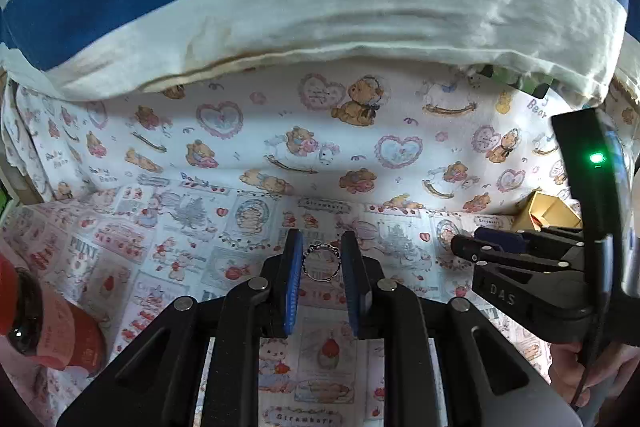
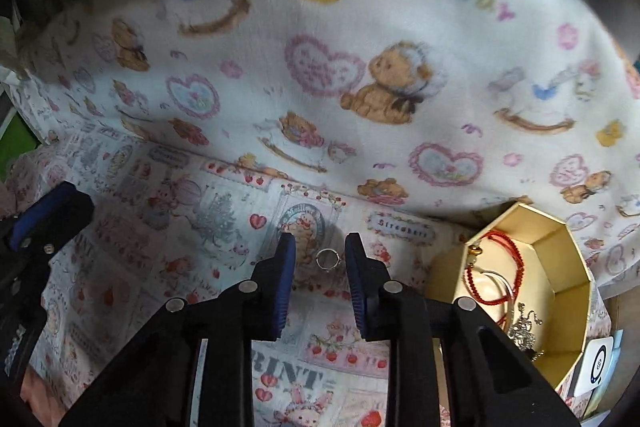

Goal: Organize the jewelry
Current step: 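Lift the ring with the left tool while the right tool grasps another silver ring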

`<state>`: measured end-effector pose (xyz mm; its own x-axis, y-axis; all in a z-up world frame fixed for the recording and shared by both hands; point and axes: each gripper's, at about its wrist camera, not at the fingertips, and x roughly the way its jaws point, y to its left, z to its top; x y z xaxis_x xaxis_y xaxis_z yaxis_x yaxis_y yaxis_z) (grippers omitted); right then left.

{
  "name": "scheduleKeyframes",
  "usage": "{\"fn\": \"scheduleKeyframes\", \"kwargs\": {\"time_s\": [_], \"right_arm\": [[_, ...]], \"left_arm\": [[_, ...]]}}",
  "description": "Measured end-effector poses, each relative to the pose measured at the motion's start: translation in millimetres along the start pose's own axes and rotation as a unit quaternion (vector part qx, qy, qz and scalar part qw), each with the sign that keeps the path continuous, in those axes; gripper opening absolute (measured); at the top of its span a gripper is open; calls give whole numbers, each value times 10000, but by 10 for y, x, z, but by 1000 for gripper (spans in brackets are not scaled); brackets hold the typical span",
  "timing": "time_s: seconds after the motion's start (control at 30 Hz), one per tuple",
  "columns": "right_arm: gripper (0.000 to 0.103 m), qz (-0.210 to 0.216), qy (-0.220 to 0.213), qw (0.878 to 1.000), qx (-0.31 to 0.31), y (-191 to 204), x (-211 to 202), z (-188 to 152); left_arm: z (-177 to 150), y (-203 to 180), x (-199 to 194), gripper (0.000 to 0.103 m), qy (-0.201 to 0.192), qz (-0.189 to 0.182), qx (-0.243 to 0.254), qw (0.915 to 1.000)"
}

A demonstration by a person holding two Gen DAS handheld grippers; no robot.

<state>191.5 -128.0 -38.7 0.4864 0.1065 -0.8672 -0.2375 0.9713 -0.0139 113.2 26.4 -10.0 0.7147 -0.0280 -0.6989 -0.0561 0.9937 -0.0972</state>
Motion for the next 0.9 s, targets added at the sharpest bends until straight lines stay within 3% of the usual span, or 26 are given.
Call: {"fn": "scheduleKeyframes", "kwargs": {"time_s": [0.17, 0.4, 0.57, 0.67, 0.8, 0.9], "right_arm": [[14, 167, 79, 9998, 20, -7, 20, -18], [14, 338, -99, 9993, -131, -15, -229, -278], [14, 425, -574, 9970, -310, -22, -587, -523], [14, 451, -846, 9950, -275, -101, -737, -723], [14, 591, -1052, 9925, -199, -189, -835, -842], [14, 647, -1441, 9874, -78, -302, -949, -976]], "left_arm": [[34, -58, -218, 18, -317, -8, 88, 9995], [47, -129, -466, 18, -748, -43, 192, 9970], [73, -21, -554, 18, -838, -192, -186, 9961], [55, -74, -605, 18, -1026, -46, -71, 9947], [45, -160, -728, 18, -1449, 454, 272, 9880], [46, -132, -788, 18, -1471, 195, 143, 9888]]}}
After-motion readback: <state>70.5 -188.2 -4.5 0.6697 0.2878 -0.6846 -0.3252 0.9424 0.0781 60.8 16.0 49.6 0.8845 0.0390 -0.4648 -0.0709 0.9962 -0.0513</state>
